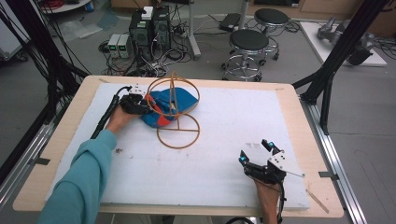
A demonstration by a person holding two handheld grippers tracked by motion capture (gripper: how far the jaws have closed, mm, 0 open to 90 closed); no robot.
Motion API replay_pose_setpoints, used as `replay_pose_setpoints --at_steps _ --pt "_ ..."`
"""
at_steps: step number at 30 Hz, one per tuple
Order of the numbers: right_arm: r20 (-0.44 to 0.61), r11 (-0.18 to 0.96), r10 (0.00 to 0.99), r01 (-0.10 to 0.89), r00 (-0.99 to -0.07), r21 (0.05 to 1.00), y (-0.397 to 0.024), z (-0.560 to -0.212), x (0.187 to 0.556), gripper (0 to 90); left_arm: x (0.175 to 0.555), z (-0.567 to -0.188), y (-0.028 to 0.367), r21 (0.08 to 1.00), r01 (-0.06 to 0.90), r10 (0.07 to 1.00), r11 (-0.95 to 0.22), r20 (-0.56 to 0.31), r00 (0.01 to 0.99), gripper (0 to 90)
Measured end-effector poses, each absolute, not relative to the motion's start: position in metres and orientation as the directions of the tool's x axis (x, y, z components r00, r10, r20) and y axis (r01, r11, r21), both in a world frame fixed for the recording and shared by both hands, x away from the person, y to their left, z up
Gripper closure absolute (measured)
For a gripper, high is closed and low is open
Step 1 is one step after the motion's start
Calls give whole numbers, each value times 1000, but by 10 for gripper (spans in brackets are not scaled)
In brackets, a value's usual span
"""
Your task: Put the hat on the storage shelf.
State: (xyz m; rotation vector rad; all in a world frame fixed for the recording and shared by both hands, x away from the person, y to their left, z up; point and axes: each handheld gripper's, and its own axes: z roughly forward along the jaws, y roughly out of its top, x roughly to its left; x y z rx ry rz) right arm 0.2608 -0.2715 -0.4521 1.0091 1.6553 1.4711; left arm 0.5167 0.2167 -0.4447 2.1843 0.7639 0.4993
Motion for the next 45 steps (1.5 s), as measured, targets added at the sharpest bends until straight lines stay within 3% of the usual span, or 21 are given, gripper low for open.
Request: replay_pose_setpoints --at_steps 10,11,17,29,30,31,33,34,35,36,37,38,42,45 --pt "0 53 889 104 -457 993 -271 -452 261 85 512 -439 212 747 387 673 -540 108 731 747" --pt "1 53 889 104 -457 993 -271 -452 260 86 511 -438 211 748 391 679 -537 107 726 871" --pt "-3 55 890 101 -456 993 -271 -452 261 85 509 -434 213 739 446 710 -505 62 702 897" --pt "-3 55 890 101 -456 993 -271 -452 260 86 504 -424 213 761 430 717 -485 64 694 892" --pt "-4 56 890 100 -456 993 -271 -452 260 85 504 -424 213 761 438 731 -479 70 679 669" --pt "-4 56 890 100 -456 993 -271 -452 260 85 505 -424 212 756 451 750 -474 78 657 669" --pt "-5 56 890 99 -456 994 -271 -452 260 85 505 -424 213 756 458 761 -467 79 644 550" --pt "-7 57 890 97 -455 994 -271 -452 260 85 505 -424 213 757 464 766 -460 75 638 426" --pt "-7 57 890 97 -455 994 -271 -452 260 85 505 -424 213 759 467 769 -454 70 635 426" --pt "-5 56 891 98 -455 994 -271 -452 260 85 505 -424 213 760 463 768 -455 72 637 363" --pt "-6 57 890 98 -455 994 -271 -452 260 85 505 -423 213 764 457 766 -455 74 639 296" --pt "-5 56 890 98 -455 994 -271 -452 260 86 504 -423 213 767 450 758 -457 71 648 147" --pt "-6 57 890 98 -455 994 -271 -452 260 85 505 -423 214 790 421 742 -446 64 667 64" --pt "-5 56 890 98 -456 994 -271 -452 260 85 506 -422 213 805 400 727 -437 55 684 62"
